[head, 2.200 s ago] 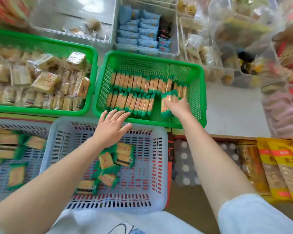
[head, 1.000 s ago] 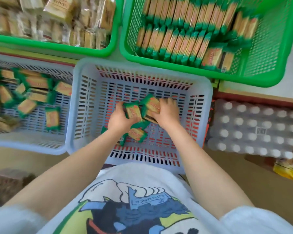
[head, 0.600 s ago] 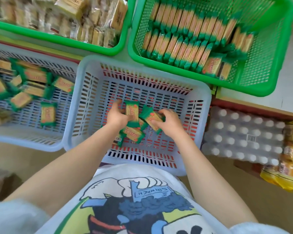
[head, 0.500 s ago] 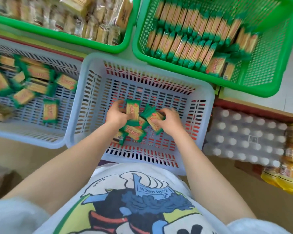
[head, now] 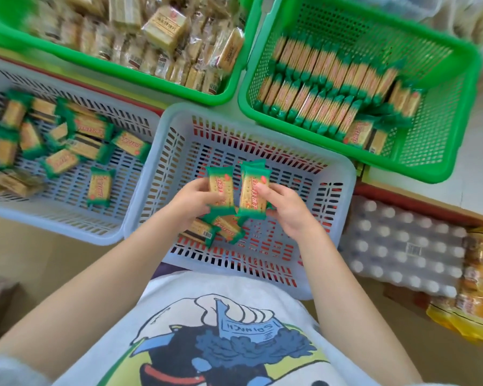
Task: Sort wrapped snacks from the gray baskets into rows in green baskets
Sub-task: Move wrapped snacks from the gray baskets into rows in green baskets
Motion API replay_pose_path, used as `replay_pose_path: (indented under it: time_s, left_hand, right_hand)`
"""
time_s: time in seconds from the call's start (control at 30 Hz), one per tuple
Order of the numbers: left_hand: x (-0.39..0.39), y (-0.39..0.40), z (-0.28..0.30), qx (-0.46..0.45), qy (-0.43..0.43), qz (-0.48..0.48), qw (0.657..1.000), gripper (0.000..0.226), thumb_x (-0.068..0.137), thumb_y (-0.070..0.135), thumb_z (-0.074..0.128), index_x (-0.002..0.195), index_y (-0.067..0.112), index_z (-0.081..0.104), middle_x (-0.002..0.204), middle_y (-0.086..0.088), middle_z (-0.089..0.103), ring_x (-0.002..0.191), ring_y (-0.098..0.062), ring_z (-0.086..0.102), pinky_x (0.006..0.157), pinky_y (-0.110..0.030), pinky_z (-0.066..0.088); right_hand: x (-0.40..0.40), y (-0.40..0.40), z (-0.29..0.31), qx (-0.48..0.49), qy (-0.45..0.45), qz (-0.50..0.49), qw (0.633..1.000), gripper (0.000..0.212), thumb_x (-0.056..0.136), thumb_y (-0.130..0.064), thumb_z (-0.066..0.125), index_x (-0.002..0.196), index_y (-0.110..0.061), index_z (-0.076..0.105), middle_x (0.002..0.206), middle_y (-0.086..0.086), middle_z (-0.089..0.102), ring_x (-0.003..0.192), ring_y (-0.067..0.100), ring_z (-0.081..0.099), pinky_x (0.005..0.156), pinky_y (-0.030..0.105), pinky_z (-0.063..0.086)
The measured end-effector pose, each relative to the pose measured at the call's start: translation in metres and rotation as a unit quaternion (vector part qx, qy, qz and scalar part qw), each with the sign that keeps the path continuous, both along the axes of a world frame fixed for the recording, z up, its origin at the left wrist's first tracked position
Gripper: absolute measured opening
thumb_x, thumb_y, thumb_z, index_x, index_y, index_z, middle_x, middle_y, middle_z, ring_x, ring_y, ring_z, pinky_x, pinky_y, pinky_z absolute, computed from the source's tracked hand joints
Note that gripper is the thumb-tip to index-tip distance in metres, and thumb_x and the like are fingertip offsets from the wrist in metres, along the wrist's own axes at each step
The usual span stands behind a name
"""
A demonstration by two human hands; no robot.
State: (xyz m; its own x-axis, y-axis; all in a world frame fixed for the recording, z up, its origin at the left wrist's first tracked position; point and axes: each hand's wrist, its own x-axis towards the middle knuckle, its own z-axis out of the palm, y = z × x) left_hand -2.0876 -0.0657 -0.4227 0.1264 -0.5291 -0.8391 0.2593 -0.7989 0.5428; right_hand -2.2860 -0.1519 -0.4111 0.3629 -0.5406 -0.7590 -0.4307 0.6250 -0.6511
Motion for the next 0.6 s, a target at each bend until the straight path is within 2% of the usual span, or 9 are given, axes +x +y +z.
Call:
replay_pose_path:
  time_s: [0.07, 0.1, 0.2, 0.27, 0.37, 0.4, 0.47, 0.53, 0.6]
  left_hand:
    - [0.0, -0.006, 0.021, -0.032, 0.061, 0.022, 0.997, 0.024, 0.098, 0.018, 0.061, 0.122, 0.014, 0.061, 0.108, -0.003, 0.075, 0.105, -0.022, 0.069, 0.094, -0.038, 0.05]
    - [-0.002, -0.011, 0.033, -0.046, 0.086, 0.031, 0.995, 0.027, 0.1, 0.026, 0.058, 0.124, 0.014, 0.061, 0.108, -0.005, 0.074, 0.104, -0.023, 0.069, 0.096, -0.041, 0.049]
    - [-0.007, -0.03, 0.065, -0.103, 0.109, -0.006, 0.989, 0.045, 0.1, 0.045, 0.051, 0.13, 0.012, 0.059, 0.117, -0.011, 0.071, 0.101, -0.025, 0.069, 0.086, -0.038, 0.053]
    - [-0.011, -0.04, 0.08, -0.15, 0.096, -0.044, 0.983, 0.055, 0.093, 0.047, 0.063, 0.133, 0.01, 0.054, 0.123, -0.014, 0.069, 0.105, -0.026, 0.07, 0.084, -0.038, 0.056]
    - [-0.019, -0.052, 0.103, -0.174, 0.076, -0.056, 0.98, 0.064, 0.08, 0.052, 0.073, 0.128, 0.013, 0.054, 0.12, -0.013, 0.069, 0.107, -0.028, 0.069, 0.094, -0.047, 0.055]
    - [-0.024, -0.056, 0.109, -0.179, 0.076, -0.06, 0.979, 0.065, 0.079, 0.055, 0.07, 0.127, 0.015, 0.053, 0.12, -0.012, 0.069, 0.107, -0.027, 0.069, 0.096, -0.048, 0.054]
    - [-0.034, -0.063, 0.117, -0.174, 0.055, -0.077, 0.98, 0.063, 0.082, 0.063, 0.061, 0.126, 0.02, 0.052, 0.117, -0.006, 0.069, 0.105, -0.023, 0.069, 0.099, -0.048, 0.052]
    - [-0.042, -0.067, 0.122, -0.164, 0.017, -0.106, 0.981, 0.061, 0.086, 0.07, 0.051, 0.126, 0.024, 0.05, 0.116, -0.001, 0.068, 0.106, -0.019, 0.066, 0.102, -0.046, 0.048]
    - [-0.05, -0.068, 0.125, -0.16, 0.013, -0.119, 0.98, 0.057, 0.093, 0.067, 0.045, 0.128, 0.023, 0.048, 0.118, -0.002, 0.066, 0.107, -0.019, 0.064, 0.102, -0.044, 0.046]
  right_hand:
    - [0.004, -0.002, 0.02, -0.009, -0.044, -0.003, 0.999, 0.038, 0.088, -0.041, 0.071, 0.116, -0.016, 0.07, 0.113, 0.001, 0.074, 0.11, 0.022, 0.067, 0.105, 0.052, 0.047]
    - [0.007, -0.003, 0.03, -0.025, -0.052, 0.001, 0.998, 0.032, 0.091, -0.038, 0.07, 0.115, -0.016, 0.07, 0.111, 0.0, 0.074, 0.107, 0.021, 0.067, 0.103, 0.051, 0.049]
    - [0.016, -0.002, 0.064, -0.103, -0.041, 0.008, 0.994, 0.028, 0.097, -0.033, 0.064, 0.12, -0.018, 0.064, 0.113, -0.003, 0.072, 0.105, 0.013, 0.068, 0.095, 0.037, 0.055]
    - [0.023, 0.001, 0.087, -0.139, -0.023, 0.002, 0.99, 0.027, 0.098, -0.038, 0.06, 0.123, -0.027, 0.061, 0.119, -0.008, 0.069, 0.109, 0.006, 0.066, 0.095, 0.026, 0.053]
    - [0.031, 0.009, 0.109, -0.158, -0.017, -0.019, 0.987, 0.014, 0.103, -0.046, 0.044, 0.11, -0.045, 0.057, 0.119, -0.018, 0.062, 0.113, -0.003, 0.059, 0.096, 0.017, 0.045]
    - [0.035, 0.012, 0.117, -0.157, -0.024, -0.037, 0.987, 0.017, 0.104, -0.047, 0.038, 0.111, -0.048, 0.053, 0.119, -0.022, 0.058, 0.113, -0.009, 0.056, 0.096, 0.014, 0.042]
    - [0.037, 0.02, 0.125, -0.153, -0.04, -0.066, 0.985, 0.034, 0.101, -0.054, 0.031, 0.131, -0.045, 0.046, 0.128, -0.025, 0.052, 0.118, -0.017, 0.049, 0.103, 0.011, 0.037]
    - [0.039, 0.028, 0.127, -0.159, -0.039, -0.091, 0.982, 0.064, 0.095, -0.063, 0.029, 0.151, -0.034, 0.034, 0.145, -0.018, 0.044, 0.135, -0.006, 0.041, 0.114, 0.019, 0.031]
    - [0.041, 0.033, 0.132, -0.162, -0.032, -0.114, 0.98, 0.074, 0.093, -0.07, 0.029, 0.156, -0.03, 0.031, 0.153, -0.018, 0.038, 0.139, -0.002, 0.038, 0.117, 0.023, 0.03]
